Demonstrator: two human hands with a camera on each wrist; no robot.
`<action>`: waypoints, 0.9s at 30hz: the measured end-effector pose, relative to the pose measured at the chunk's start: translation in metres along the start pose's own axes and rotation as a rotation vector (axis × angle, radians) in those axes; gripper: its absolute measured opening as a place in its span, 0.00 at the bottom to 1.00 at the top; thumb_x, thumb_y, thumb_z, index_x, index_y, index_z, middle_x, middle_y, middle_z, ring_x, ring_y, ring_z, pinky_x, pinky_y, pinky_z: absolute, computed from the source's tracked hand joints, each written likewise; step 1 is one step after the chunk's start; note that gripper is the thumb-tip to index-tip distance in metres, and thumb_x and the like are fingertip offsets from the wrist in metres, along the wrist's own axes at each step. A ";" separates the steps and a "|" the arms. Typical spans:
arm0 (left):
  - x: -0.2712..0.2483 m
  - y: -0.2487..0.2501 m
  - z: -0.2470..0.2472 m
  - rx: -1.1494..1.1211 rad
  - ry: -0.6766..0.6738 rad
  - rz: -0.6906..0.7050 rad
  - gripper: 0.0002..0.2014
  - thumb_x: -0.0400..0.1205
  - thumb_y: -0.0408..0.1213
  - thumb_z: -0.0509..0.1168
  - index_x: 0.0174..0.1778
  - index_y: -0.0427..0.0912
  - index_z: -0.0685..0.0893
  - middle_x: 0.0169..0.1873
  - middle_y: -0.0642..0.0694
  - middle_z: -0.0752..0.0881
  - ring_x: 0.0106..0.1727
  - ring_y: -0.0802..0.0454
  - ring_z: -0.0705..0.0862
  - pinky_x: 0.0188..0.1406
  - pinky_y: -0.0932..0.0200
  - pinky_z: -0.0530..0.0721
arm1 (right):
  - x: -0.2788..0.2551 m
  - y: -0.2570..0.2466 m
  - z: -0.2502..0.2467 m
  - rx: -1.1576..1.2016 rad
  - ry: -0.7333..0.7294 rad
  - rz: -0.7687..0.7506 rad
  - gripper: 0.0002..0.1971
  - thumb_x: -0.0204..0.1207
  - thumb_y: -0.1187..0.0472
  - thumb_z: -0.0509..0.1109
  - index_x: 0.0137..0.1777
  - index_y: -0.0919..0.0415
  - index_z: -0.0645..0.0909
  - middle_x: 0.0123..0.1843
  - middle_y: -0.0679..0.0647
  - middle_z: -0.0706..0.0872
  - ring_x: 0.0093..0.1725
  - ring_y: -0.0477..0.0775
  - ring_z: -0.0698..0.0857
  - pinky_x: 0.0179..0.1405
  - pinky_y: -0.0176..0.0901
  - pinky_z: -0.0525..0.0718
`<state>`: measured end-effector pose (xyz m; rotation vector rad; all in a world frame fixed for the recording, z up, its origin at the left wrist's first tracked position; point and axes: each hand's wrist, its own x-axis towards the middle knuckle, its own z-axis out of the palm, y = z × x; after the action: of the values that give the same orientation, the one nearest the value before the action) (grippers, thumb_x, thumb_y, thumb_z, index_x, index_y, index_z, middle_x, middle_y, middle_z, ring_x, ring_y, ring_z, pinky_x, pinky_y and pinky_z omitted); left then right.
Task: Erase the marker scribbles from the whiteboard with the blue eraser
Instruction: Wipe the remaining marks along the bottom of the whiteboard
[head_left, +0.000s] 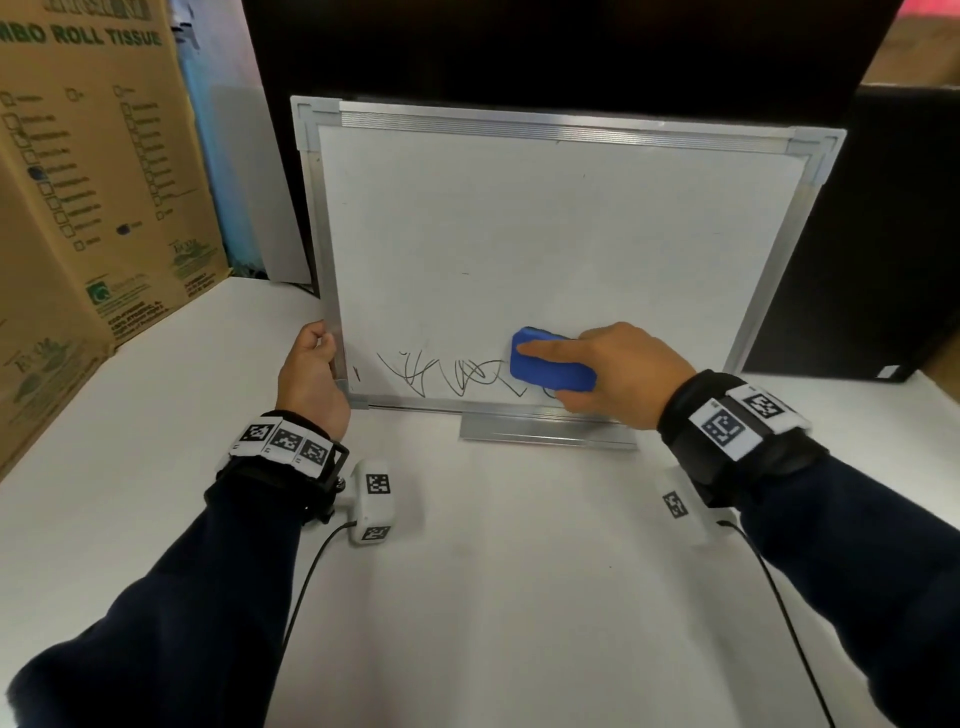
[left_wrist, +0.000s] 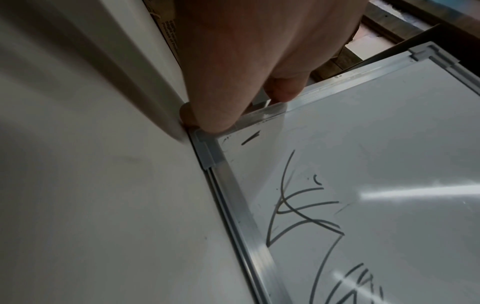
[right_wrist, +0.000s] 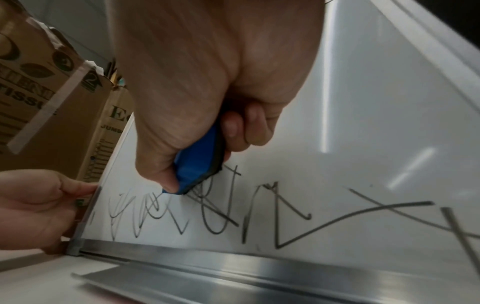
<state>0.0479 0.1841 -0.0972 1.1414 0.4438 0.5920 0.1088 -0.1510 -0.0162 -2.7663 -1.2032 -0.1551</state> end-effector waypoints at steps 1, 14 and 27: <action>-0.002 0.000 0.002 0.002 0.015 0.007 0.15 0.89 0.36 0.58 0.46 0.55 0.88 0.44 0.50 0.87 0.45 0.52 0.83 0.45 0.58 0.85 | 0.001 -0.001 0.001 -0.002 0.002 -0.001 0.33 0.78 0.50 0.71 0.80 0.29 0.65 0.44 0.51 0.82 0.43 0.55 0.81 0.43 0.46 0.82; -0.003 -0.001 0.013 -0.012 0.039 0.008 0.11 0.92 0.34 0.55 0.62 0.48 0.81 0.55 0.47 0.84 0.52 0.51 0.81 0.56 0.54 0.83 | 0.068 -0.082 0.021 -0.080 -0.019 -0.137 0.30 0.82 0.51 0.66 0.82 0.32 0.62 0.48 0.53 0.76 0.45 0.60 0.83 0.41 0.47 0.81; -0.001 -0.001 0.010 -0.009 0.019 0.022 0.13 0.91 0.34 0.54 0.67 0.44 0.81 0.52 0.47 0.86 0.46 0.53 0.84 0.47 0.57 0.86 | 0.071 -0.092 0.027 -0.007 -0.018 -0.104 0.31 0.82 0.51 0.66 0.82 0.31 0.61 0.47 0.51 0.72 0.46 0.59 0.82 0.41 0.45 0.74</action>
<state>0.0536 0.1763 -0.0949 1.1339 0.4448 0.6238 0.0908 -0.0340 -0.0263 -2.7171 -1.3545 -0.1441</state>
